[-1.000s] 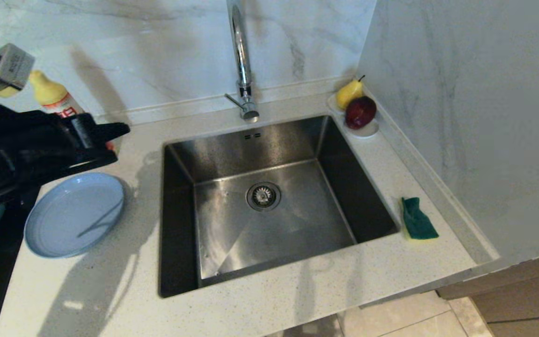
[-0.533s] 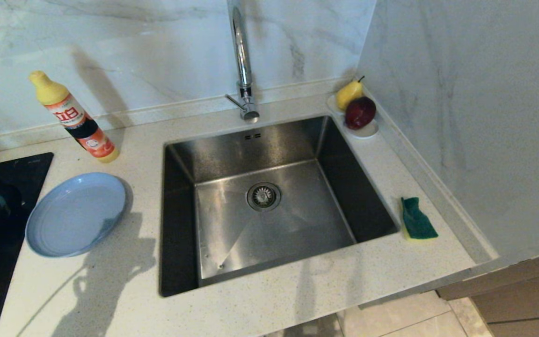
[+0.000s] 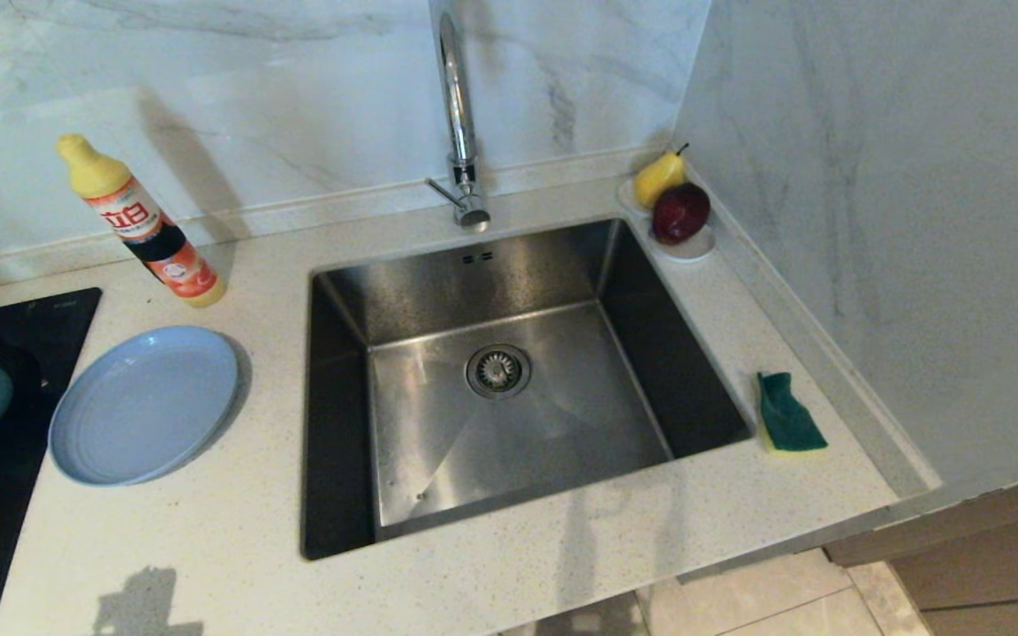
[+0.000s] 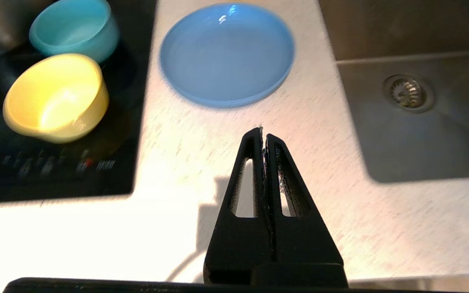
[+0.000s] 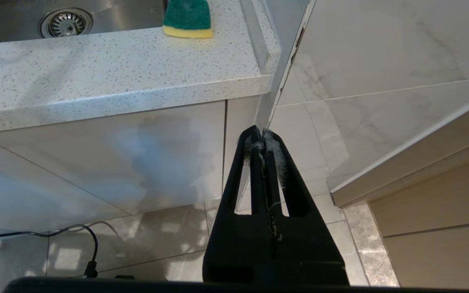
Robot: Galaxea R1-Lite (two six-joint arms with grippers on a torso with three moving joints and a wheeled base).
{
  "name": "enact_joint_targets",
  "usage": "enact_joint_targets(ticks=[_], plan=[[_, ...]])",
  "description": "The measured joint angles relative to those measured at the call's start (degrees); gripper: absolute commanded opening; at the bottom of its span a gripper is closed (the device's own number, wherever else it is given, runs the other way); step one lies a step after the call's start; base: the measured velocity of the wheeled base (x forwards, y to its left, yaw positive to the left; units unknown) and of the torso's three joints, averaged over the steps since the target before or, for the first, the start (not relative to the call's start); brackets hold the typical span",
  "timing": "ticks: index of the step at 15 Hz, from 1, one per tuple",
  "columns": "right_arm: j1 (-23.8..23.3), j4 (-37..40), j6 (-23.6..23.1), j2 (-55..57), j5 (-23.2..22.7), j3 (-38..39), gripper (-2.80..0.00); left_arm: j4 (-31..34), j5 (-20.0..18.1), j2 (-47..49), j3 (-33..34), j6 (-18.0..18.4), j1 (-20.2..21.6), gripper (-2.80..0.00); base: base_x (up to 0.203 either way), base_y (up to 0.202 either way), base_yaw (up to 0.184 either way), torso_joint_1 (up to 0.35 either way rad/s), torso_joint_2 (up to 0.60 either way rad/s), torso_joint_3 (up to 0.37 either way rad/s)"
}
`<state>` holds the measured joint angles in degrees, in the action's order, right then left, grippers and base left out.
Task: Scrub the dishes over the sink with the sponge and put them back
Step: Place the bowl on the plate
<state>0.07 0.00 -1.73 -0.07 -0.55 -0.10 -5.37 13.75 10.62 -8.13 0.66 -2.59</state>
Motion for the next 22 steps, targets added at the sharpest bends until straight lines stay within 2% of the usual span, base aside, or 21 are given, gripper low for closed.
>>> enact_joint_targets(ticks=[3,6,8,10,14,18,22], plan=[[0.0,0.01,-0.02,0.0,0.02,0.0,-2.8,2.04,-1.32,-7.45,5.74,0.88,1.1,-2.8,0.0,0.0,0.0,0.0,0.0,0.0],[0.0,0.0,-0.02,0.0,0.0,0.0,-2.8,3.73,-8.53,-9.99,6.94,3.63,1.34,-2.8,0.0,0.0,0.0,0.0,0.0,0.0],[0.0,0.0,-0.02,0.0,0.03,0.0,-2.8,6.17,-13.96,-10.62,7.6,3.22,1.36,-2.8,0.0,0.0,0.0,0.0,0.0,0.0],[0.0,0.0,0.02,0.0,0.0,0.0,-2.8,6.52,-13.63,-10.82,7.62,0.89,1.36,-2.8,0.0,0.0,0.0,0.0,0.0,0.0],[0.0,0.0,-0.05,0.0,-0.02,0.0,-2.8,6.26,-12.48,-10.88,7.87,-1.1,1.36,-2.8,0.0,0.0,0.0,0.0,0.0,0.0],[0.0,0.0,-0.01,0.0,-0.07,0.0,-2.8,6.25,-12.82,-10.91,7.95,0.63,1.36,-2.8,0.0,0.0,0.0,0.0,0.0,0.0],[0.0,0.02,0.0,0.0,-0.04,0.0,-2.8,4.69,-11.25,-10.91,7.64,-2.15,1.36,-2.8,0.0,0.0,0.0,0.0,0.0,0.0]])
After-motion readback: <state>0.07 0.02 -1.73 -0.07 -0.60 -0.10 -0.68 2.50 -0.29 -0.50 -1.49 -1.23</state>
